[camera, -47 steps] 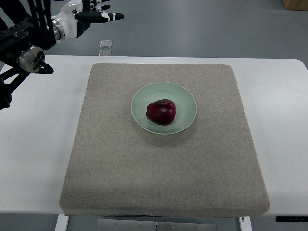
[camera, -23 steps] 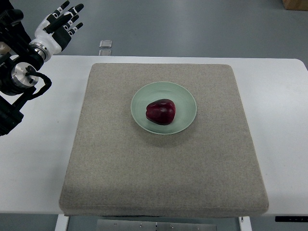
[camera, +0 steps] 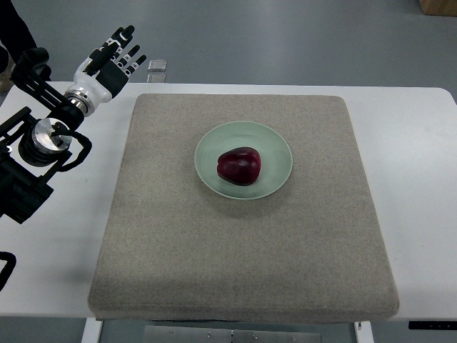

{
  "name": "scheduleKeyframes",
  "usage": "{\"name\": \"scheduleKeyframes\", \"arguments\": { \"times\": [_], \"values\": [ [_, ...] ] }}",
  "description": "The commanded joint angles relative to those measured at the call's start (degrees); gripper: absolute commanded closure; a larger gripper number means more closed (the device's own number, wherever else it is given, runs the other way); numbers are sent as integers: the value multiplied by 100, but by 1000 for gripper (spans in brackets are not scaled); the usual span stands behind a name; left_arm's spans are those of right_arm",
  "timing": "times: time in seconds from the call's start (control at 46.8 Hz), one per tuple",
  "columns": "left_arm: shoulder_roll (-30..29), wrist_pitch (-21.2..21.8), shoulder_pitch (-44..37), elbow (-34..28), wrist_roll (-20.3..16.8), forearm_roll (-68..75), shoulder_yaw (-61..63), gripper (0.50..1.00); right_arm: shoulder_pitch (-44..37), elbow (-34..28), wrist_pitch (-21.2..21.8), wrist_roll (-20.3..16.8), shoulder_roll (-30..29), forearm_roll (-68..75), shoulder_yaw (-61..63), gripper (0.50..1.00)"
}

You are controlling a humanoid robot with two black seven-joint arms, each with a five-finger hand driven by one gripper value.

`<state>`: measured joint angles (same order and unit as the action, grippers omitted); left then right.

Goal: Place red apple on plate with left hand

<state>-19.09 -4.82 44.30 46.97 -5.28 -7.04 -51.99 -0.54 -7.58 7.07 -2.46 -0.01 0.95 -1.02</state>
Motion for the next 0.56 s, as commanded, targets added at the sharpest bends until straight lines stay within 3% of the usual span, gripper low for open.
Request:
{"name": "scheduleKeyframes", "arguments": {
  "times": [0.0, 0.534],
  "values": [
    [-7, 7, -1, -21, 0, 1, 4, 500, -16, 11, -13, 0, 1, 10, 6, 570],
    [213, -11, -18, -206, 0, 1, 4, 500, 1, -138, 66, -26, 1, -7, 14, 570]
  ]
}}
